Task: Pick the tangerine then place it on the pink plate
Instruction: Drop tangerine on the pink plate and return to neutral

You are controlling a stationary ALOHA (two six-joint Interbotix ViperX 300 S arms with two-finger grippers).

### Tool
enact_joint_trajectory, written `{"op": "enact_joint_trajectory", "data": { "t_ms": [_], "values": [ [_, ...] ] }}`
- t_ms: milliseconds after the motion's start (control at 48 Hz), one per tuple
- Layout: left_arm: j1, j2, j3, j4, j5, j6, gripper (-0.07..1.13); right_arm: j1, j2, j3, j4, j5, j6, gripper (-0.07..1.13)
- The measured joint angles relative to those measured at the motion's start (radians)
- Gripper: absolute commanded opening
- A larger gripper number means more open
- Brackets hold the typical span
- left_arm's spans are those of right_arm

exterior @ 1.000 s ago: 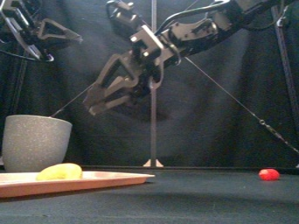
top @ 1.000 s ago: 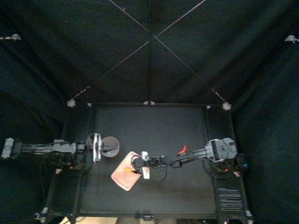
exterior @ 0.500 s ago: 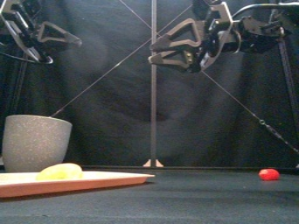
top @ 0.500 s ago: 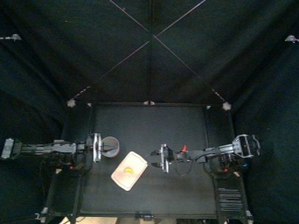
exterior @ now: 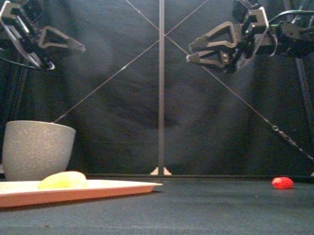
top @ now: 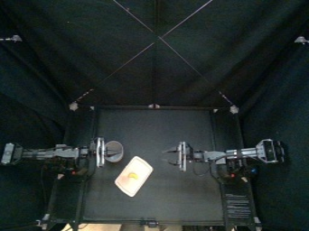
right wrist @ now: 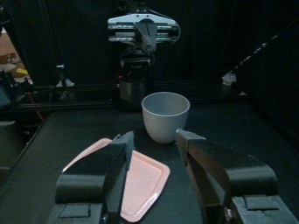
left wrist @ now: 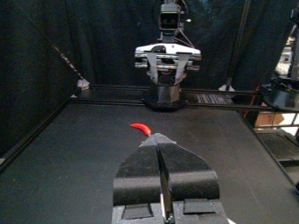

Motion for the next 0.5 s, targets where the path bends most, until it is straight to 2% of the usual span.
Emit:
{"op": "enact_joint_trajectory", "data": {
  "t_ms": [500],
  "values": [
    [0.003, 0.000, 0.026, 0.000, -0.003, 0.000, 0.15, -0.003, -0.017, 0.015, 0.000, 0.000, 0.000, 0.82]
  ]
}}
